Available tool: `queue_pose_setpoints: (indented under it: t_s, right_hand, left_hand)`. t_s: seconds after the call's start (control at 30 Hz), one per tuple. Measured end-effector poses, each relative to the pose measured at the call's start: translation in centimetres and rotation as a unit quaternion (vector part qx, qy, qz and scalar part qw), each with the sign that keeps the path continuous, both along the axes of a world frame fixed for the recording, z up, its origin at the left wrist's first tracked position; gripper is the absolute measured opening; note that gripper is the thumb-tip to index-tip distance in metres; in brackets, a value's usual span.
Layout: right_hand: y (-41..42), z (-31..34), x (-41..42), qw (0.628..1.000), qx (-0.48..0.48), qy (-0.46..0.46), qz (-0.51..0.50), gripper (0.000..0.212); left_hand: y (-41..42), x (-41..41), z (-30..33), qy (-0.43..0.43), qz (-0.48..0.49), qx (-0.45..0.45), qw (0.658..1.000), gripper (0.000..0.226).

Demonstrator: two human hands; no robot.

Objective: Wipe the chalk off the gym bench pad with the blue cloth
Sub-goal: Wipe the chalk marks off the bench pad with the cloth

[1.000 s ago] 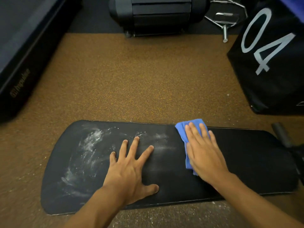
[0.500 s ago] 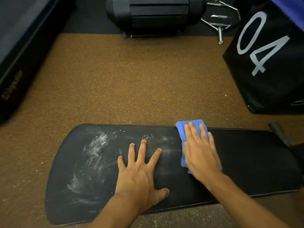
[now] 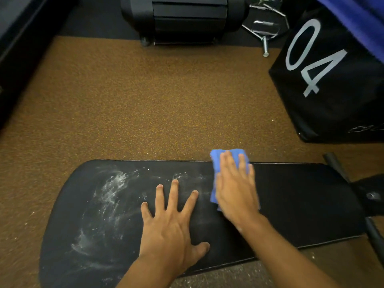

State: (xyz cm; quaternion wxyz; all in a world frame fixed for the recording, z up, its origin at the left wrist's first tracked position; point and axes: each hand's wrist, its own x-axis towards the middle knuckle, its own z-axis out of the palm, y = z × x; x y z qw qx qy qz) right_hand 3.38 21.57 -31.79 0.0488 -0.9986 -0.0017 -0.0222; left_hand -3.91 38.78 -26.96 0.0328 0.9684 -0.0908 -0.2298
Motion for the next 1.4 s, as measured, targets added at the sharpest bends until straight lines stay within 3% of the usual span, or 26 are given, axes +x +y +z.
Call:
queue_pose_setpoints:
  t_s: [0.13, 0.23, 0.43, 0.63, 0.73, 0.83, 0.93, 1.03, 1.13, 1.23, 1.3, 1.4]
  right_hand:
    - [1.2, 0.0, -3.9, 0.987, -0.012, 0.019, 0.161, 0.060]
    - [-2.5, 0.6, -5.0, 0.978, -0.025, 0.003, 0.205, 0.057]
    - [-0.2, -0.2, -0.7, 0.995, 0.010, 0.009, 0.097, 0.061]
    - [-6.7, 0.6, -5.9, 0.966, -0.065, 0.013, 0.249, 0.057]
    - [-7.3, 0.2, -3.6, 0.988, -0.056, 0.021, 0.145, 0.059]
    - [-2.4, 0.1, -1.6, 0.998, -0.001, 0.004, 0.060, 0.061]
    - [-0.9, -0.1, -4.5, 0.986, -0.011, 0.013, 0.164, 0.059]
    - [-4.6, 0.3, -7.1, 0.972, -0.038, 0.021, 0.229, 0.056]
    - [-6.1, 0.1, -4.5, 0.990, -0.021, 0.045, 0.133, 0.060]
    - [-1.8, 0.0, -0.6, 0.998, 0.019, 0.039, 0.037, 0.068]
    - [1.2, 0.0, -0.6, 0.997, 0.022, 0.033, 0.069, 0.067]
    - [1.0, 0.5, -4.1, 0.981, -0.017, 0.031, 0.193, 0.059]
  left_hand:
    - [0.0, 0.2, 0.1, 0.004, 0.002, -0.002, 1.000, 0.114]
    - [-0.1, 0.3, 0.5, 0.012, 0.001, -0.005, 1.000, 0.114]
    - [0.1, 0.1, 0.2, -0.003, -0.009, 0.005, 1.000, 0.113]
    - [0.1, 0.1, 0.4, 0.000, -0.009, 0.007, 1.000, 0.113]
    - [0.2, 0.1, 0.4, 0.000, -0.010, 0.005, 1.000, 0.113]
    - [0.4, 0.3, 0.5, -0.002, -0.012, 0.003, 1.000, 0.113]
    - [2.0, 0.5, 1.3, -0.019, -0.007, -0.014, 1.000, 0.116]
    - [5.6, 1.0, 2.2, -0.040, -0.001, 0.020, 0.999, 0.120]
    - [8.7, 1.4, 2.1, -0.018, 0.024, 0.039, 0.999, 0.122]
    - [9.2, 1.2, 1.3, -0.008, 0.036, 0.023, 0.999, 0.123]
    - [9.1, 1.1, 1.0, -0.007, 0.040, 0.021, 0.999, 0.124]
    - [9.2, 1.2, 1.0, 0.000, 0.042, 0.019, 0.999, 0.123]
